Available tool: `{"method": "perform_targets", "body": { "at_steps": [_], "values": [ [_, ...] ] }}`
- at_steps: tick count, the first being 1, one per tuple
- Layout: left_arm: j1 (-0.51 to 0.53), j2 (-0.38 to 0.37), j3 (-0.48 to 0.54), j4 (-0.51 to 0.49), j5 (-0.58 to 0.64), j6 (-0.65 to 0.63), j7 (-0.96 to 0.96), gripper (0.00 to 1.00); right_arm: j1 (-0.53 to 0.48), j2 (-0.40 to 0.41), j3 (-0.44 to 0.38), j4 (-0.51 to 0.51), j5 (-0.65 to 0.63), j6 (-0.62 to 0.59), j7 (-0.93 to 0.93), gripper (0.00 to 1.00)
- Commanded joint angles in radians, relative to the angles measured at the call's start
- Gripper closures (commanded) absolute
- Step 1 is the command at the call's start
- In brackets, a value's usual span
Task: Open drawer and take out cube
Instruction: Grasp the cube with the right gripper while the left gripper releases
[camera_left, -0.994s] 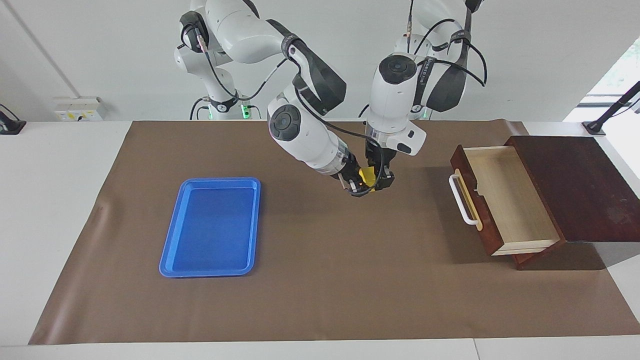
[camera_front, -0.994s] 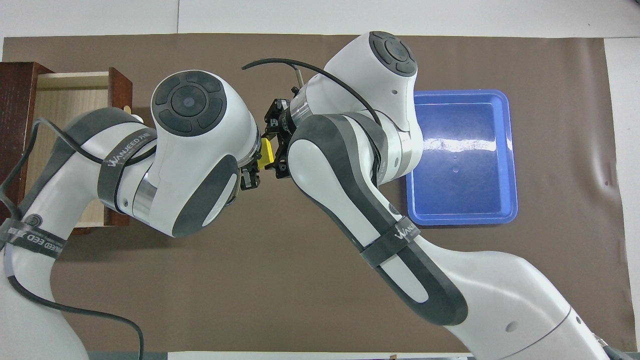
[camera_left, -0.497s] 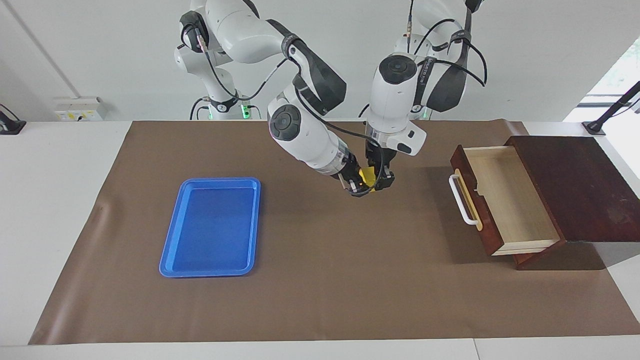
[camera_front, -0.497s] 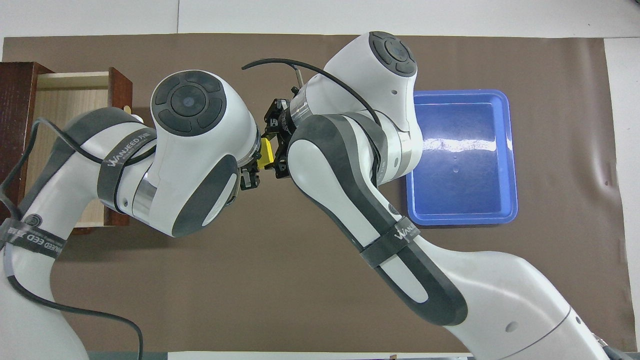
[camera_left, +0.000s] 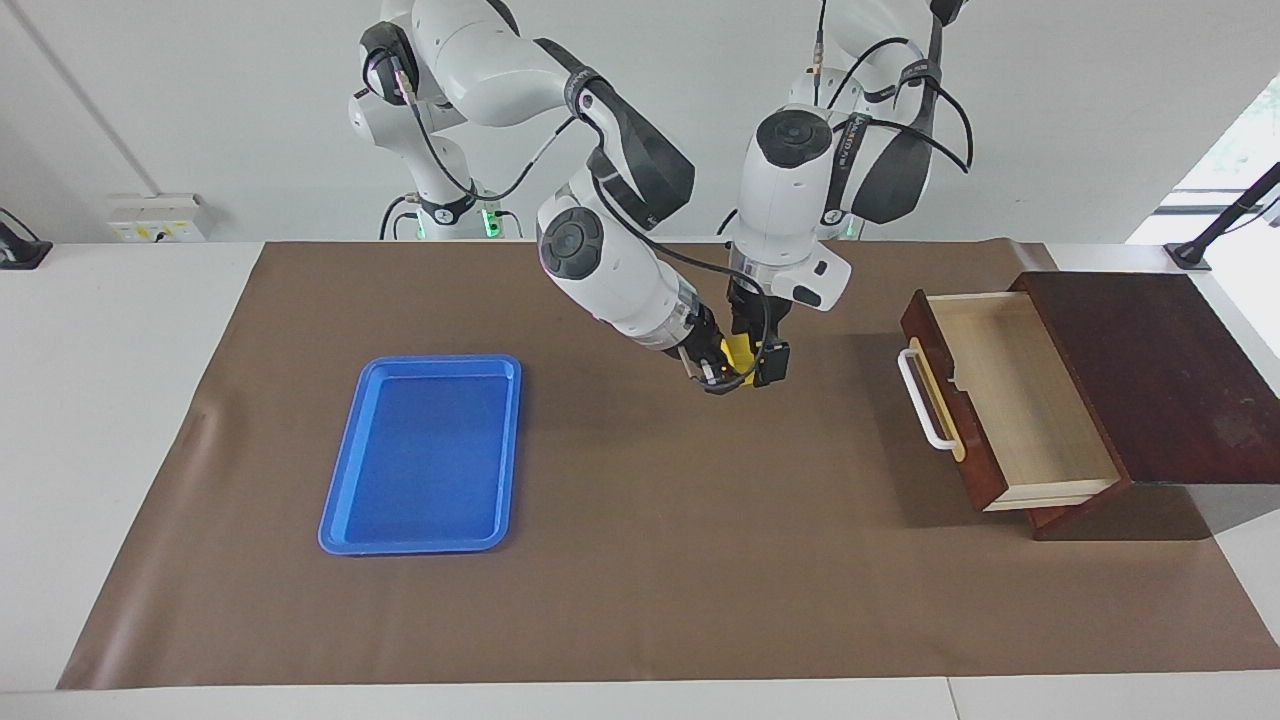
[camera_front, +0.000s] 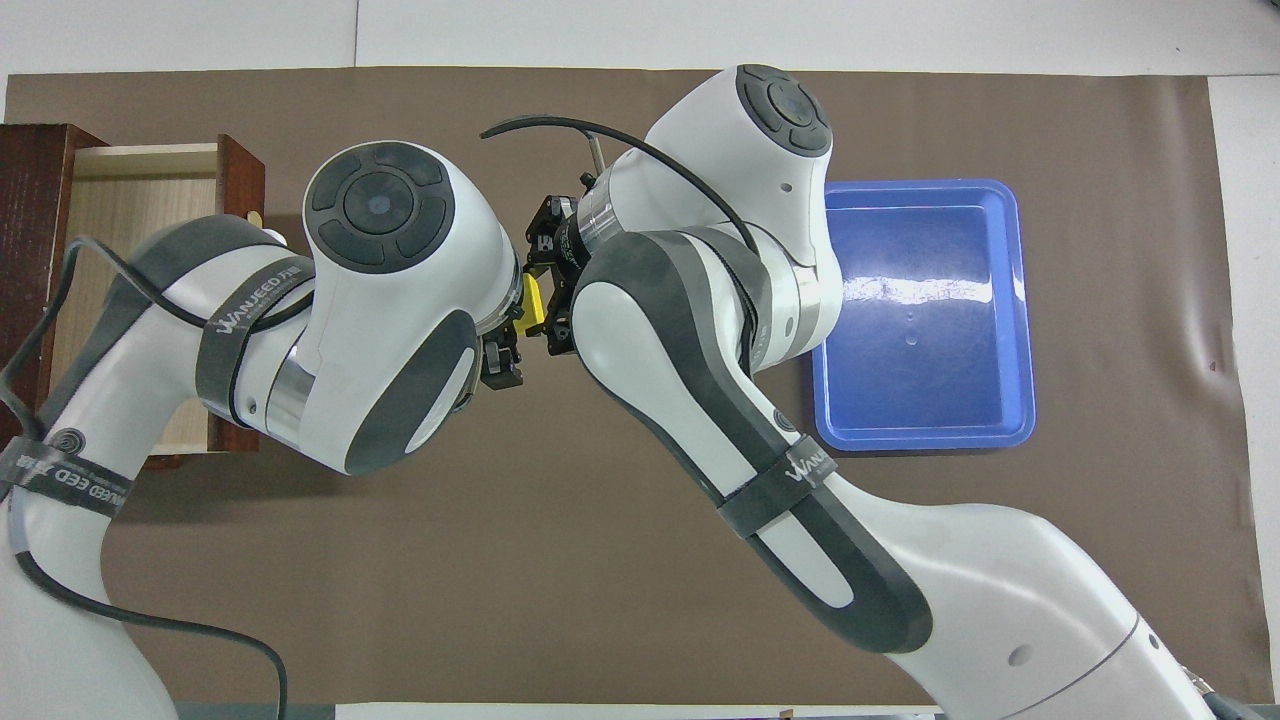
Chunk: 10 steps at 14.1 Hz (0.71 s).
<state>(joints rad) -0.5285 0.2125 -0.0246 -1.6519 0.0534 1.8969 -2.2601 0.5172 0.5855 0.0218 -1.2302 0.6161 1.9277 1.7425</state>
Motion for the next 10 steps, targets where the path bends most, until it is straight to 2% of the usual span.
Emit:
{"method": "perform_targets", "body": {
  "at_steps": [1,3,6,8,10],
  "values": [
    [0.059,-0.025,0.003,-0.020,-0.007,-0.013,0.011,0.00,0.004,-0.013,-0.003,-0.019,0.016,0.019,0.008,1.00],
    [0.108,-0.027,0.003,-0.020,-0.007,-0.021,0.020,0.00,0.004,-0.013,-0.003,-0.018,0.014,0.019,0.008,1.00],
    [0.178,-0.031,0.003,-0.035,-0.007,-0.033,0.140,0.00,0.004,-0.013,-0.003,-0.020,0.011,0.019,0.008,1.00],
    [0.212,-0.048,0.003,-0.081,-0.007,-0.033,0.244,0.00,-0.009,-0.015,-0.006,-0.018,0.008,0.011,0.008,1.00],
    [0.225,-0.074,0.003,-0.141,-0.006,-0.018,0.325,0.00,-0.067,-0.038,-0.008,-0.020,0.011,-0.006,-0.009,1.00]
  ]
}}
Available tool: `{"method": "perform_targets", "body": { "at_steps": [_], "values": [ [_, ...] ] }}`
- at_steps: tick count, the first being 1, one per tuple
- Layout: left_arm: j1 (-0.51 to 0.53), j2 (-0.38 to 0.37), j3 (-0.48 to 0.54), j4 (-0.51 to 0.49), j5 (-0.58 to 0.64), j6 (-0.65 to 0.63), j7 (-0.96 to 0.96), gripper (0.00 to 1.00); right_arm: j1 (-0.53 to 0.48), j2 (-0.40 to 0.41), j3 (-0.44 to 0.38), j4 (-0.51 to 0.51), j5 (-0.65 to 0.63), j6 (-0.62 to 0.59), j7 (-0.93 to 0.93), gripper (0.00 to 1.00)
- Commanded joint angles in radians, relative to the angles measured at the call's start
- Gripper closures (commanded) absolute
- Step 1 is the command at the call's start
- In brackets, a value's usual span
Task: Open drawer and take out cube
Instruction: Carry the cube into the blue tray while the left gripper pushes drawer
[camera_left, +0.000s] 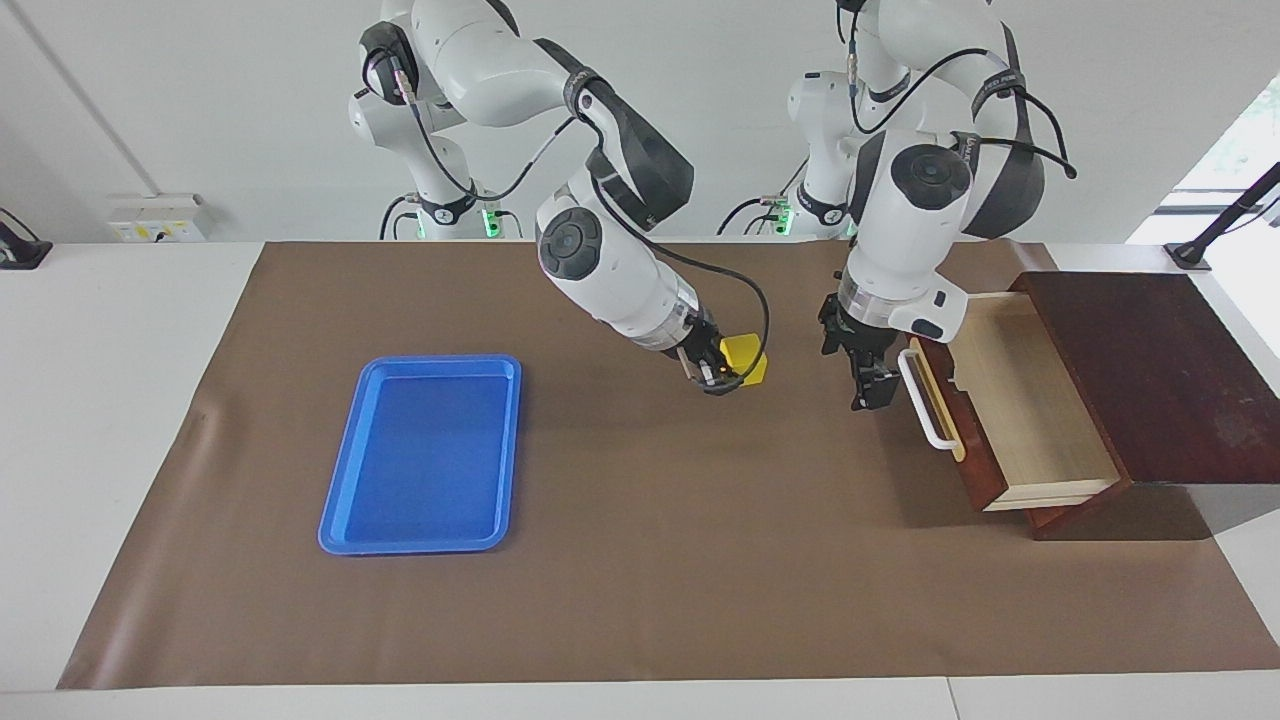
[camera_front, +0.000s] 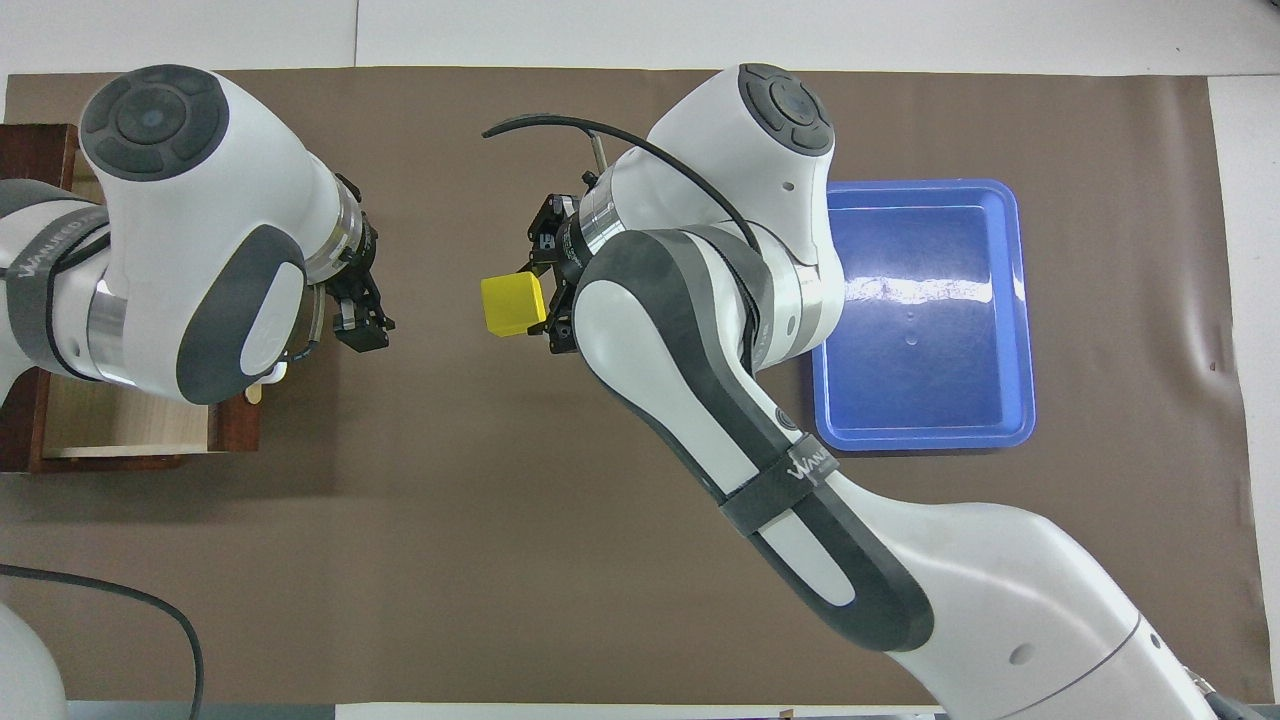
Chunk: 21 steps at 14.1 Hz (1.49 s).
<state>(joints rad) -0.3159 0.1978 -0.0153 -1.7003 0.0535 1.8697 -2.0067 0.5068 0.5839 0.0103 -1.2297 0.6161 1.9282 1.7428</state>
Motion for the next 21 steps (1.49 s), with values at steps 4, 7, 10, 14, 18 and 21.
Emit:
{"method": "perform_targets", "body": {
  "at_steps": [4,7,10,14,18,21],
  "values": [
    [0.082,-0.081,-0.005,-0.148,-0.001,0.063,0.146,0.00,-0.301,-0.055,0.011,-0.019,0.094,-0.161,-0.230,1.00],
    [0.145,-0.078,-0.005,-0.151,0.005,0.091,0.238,0.00,-0.439,-0.056,0.004,-0.033,0.109,-0.253,-0.345,1.00],
    [0.237,-0.075,-0.005,-0.154,0.008,0.133,0.357,0.00,-0.522,-0.084,-0.003,-0.163,0.099,-0.238,-0.396,1.00],
    [0.308,-0.077,-0.005,-0.191,0.009,0.187,0.506,0.00,-0.534,-0.137,-0.052,-0.388,0.097,-0.131,-0.610,1.00],
    [0.374,-0.074,-0.005,-0.186,0.031,0.207,0.601,0.00,-0.563,-0.133,-0.070,-0.447,0.097,-0.121,-0.716,1.00],
    [0.428,-0.070,-0.005,-0.183,0.031,0.226,0.632,0.00,-0.580,-0.134,-0.079,-0.506,0.096,-0.072,-0.747,1.00]
  ]
}}
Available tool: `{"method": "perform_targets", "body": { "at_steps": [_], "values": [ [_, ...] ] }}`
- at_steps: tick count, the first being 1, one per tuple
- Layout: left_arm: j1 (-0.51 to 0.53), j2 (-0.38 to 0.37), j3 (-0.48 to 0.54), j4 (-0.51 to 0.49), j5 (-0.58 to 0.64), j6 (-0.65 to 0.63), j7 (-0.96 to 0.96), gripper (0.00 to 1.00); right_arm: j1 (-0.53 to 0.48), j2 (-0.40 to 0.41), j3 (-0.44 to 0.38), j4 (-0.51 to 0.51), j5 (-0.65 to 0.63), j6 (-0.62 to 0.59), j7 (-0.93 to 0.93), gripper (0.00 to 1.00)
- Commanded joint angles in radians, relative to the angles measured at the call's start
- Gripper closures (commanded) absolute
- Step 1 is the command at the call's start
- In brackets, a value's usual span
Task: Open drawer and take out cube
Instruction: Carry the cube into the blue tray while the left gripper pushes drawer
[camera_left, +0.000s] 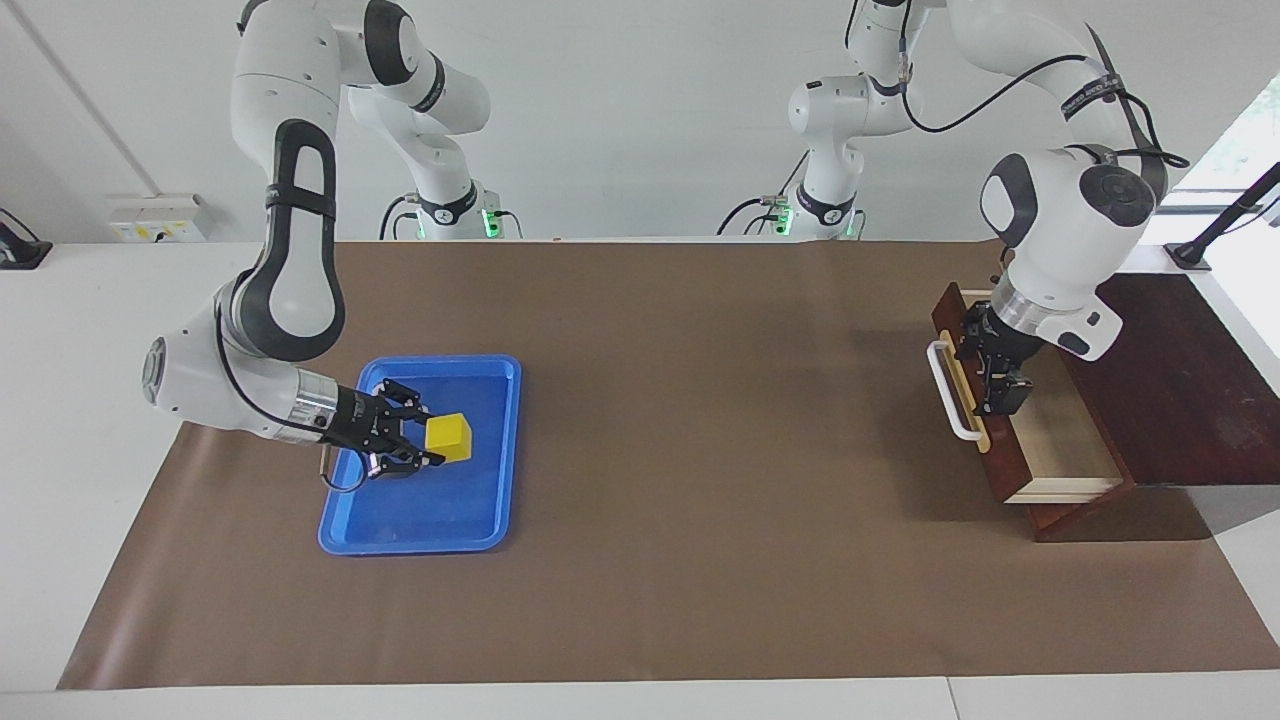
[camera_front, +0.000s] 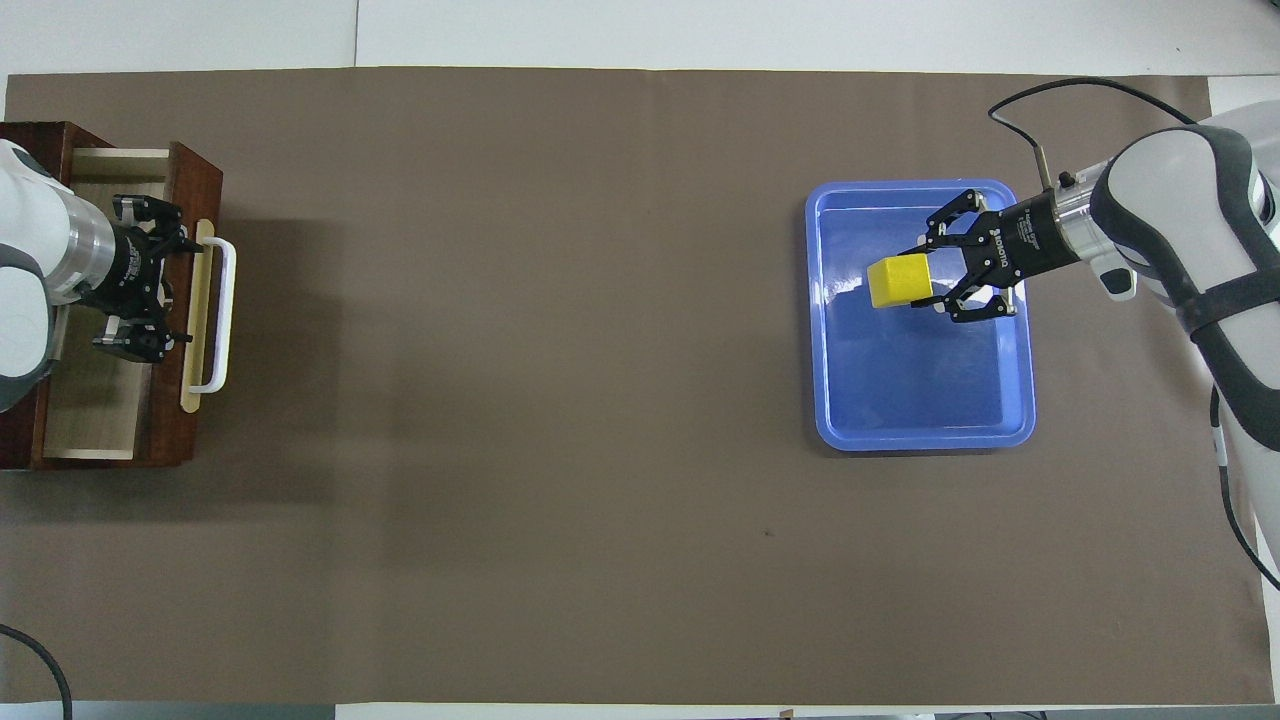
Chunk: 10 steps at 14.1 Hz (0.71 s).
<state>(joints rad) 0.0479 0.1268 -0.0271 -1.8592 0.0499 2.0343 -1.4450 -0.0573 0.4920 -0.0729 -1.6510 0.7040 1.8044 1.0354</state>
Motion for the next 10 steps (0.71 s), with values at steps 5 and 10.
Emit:
{"method": "perform_targets", "body": {
  "at_steps": [5,10],
  "values": [
    [0.109,0.001,0.007,-0.026,0.034,0.078,0.101,0.00,-0.016,-0.052,-0.039,-0.133,0.008,0.070,-0.057,1.00],
    [0.168,-0.003,0.007,-0.028,0.041,0.067,0.110,0.00,-0.015,-0.066,-0.051,-0.185,0.008,0.108,-0.057,1.00]
  ]
}}
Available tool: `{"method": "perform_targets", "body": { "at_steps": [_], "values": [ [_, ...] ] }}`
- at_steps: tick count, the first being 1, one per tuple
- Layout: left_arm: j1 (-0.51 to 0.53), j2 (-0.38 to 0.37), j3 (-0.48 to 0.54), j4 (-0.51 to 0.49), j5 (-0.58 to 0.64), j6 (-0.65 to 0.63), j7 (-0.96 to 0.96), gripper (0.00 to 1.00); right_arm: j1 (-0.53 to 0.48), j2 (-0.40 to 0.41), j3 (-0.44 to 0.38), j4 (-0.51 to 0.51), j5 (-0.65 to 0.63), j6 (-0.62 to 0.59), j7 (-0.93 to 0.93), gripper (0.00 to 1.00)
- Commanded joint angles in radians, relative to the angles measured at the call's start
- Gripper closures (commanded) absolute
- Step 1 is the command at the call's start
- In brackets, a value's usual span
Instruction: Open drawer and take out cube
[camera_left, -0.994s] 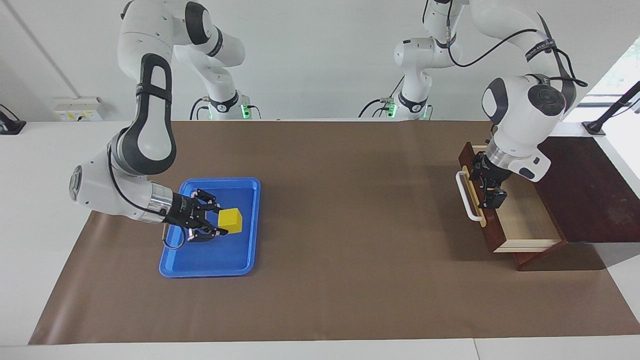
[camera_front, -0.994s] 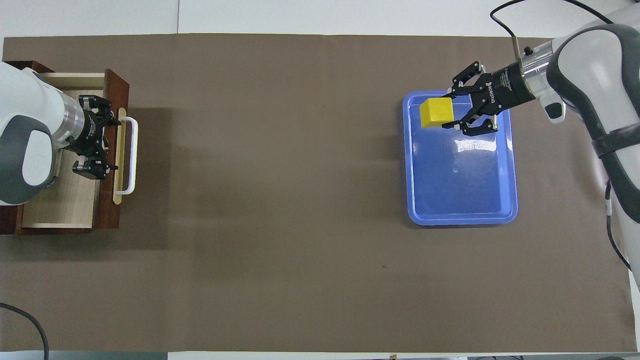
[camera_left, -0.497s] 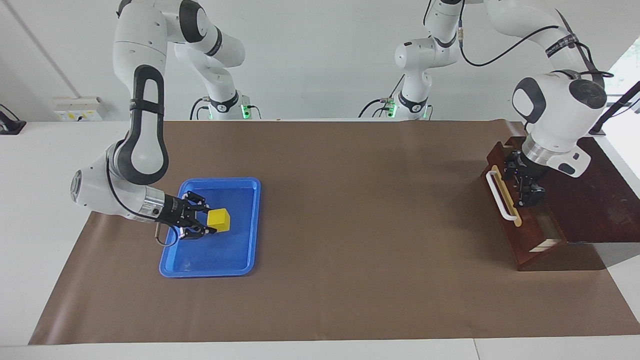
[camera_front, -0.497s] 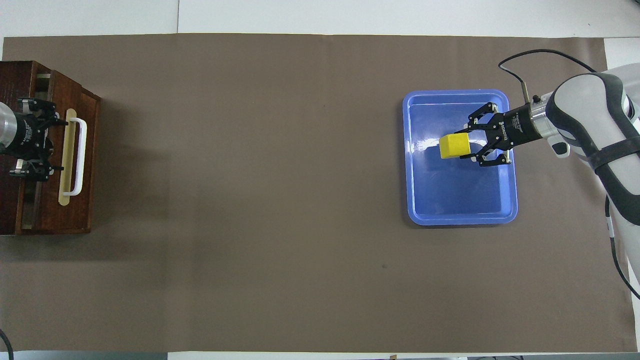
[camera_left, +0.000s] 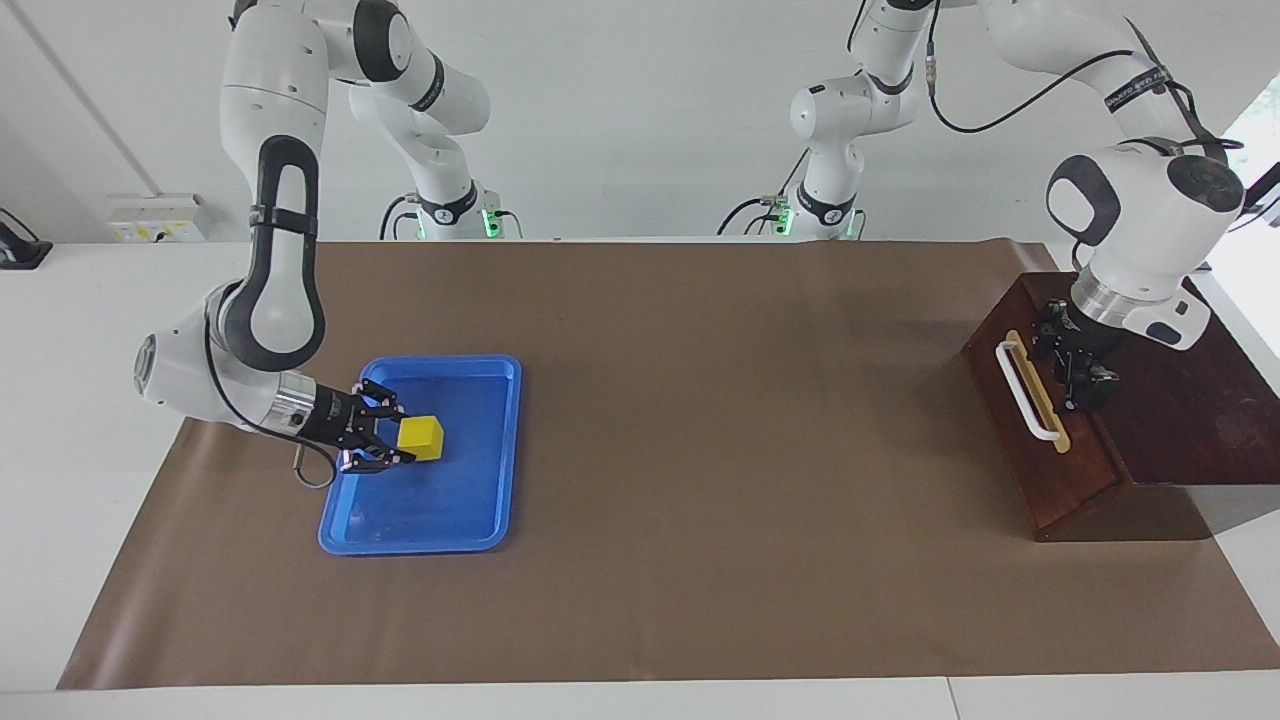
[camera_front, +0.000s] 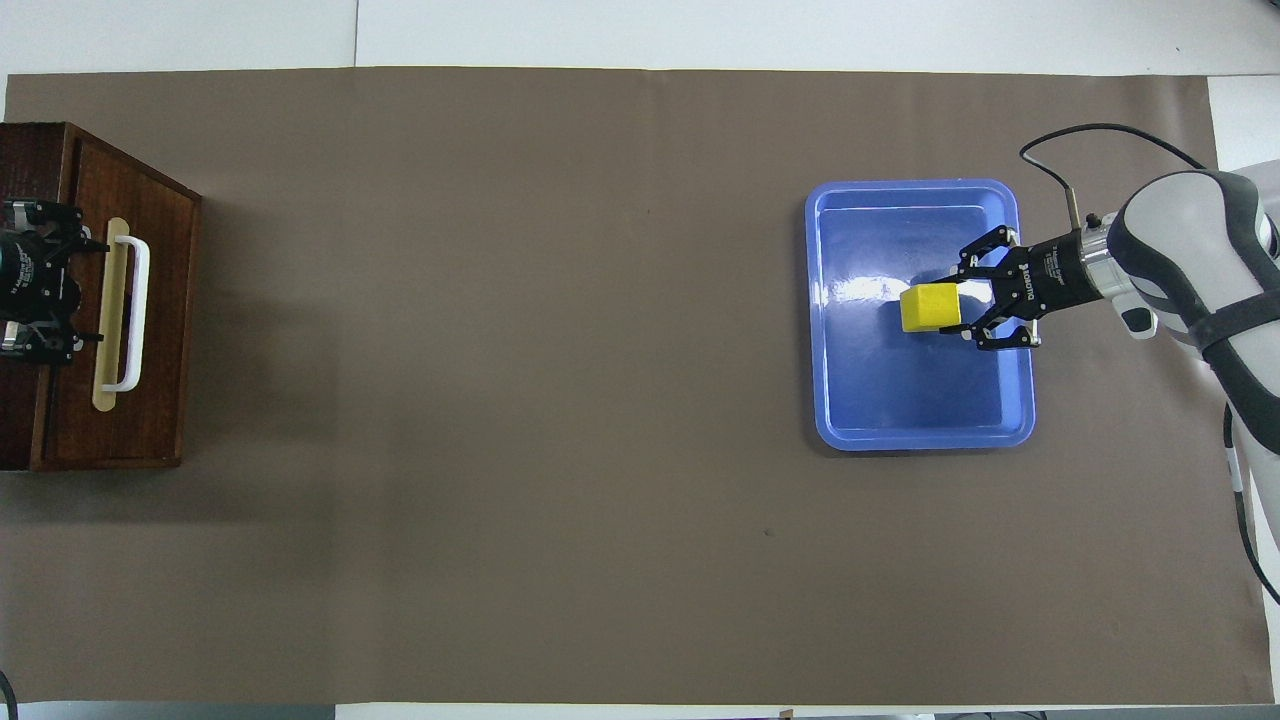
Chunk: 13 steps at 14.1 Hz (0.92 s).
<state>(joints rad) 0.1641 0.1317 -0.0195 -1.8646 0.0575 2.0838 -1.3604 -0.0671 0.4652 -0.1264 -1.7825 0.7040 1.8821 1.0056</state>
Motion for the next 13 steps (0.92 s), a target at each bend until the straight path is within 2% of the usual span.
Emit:
{"method": "perform_targets", "body": {
  "at_steps": [1,4,6,7,8,9,10,11,13],
  "values": [
    [0.066,-0.007,0.000,-0.021,0.035,0.016,0.055,0.00,-0.005,-0.040,0.002,-0.063,0.008,0.047,-0.025,1.00],
    [0.069,-0.006,0.000,-0.015,0.033,0.010,0.066,0.00,-0.005,-0.054,0.004,-0.116,0.009,0.113,-0.021,1.00],
    [0.040,-0.001,-0.002,0.030,0.033,-0.071,0.070,0.00,-0.005,-0.054,0.002,-0.121,0.009,0.115,-0.019,1.00],
    [0.023,-0.004,-0.003,0.059,0.033,-0.124,0.073,0.00,-0.003,-0.054,0.002,-0.121,0.009,0.115,-0.019,0.96],
    [0.022,-0.012,-0.003,0.080,0.033,-0.164,0.078,0.00,0.000,-0.054,0.002,-0.121,0.009,0.117,-0.018,0.81],
    [0.022,-0.024,-0.005,0.091,0.033,-0.186,0.083,0.00,0.004,-0.054,0.002,-0.121,0.009,0.117,-0.018,0.56],
    [0.022,-0.049,-0.007,0.088,0.033,-0.206,0.098,0.00,0.006,-0.054,0.002,-0.120,0.009,0.117,-0.013,0.46],
    [0.020,-0.067,-0.008,0.087,0.033,-0.237,0.115,0.00,0.006,-0.054,0.002,-0.120,0.009,0.117,-0.013,0.40],
    [0.008,-0.095,-0.011,0.085,0.031,-0.295,0.189,0.00,0.007,-0.054,0.002,-0.117,0.009,0.115,-0.010,0.37]
  ]
}}
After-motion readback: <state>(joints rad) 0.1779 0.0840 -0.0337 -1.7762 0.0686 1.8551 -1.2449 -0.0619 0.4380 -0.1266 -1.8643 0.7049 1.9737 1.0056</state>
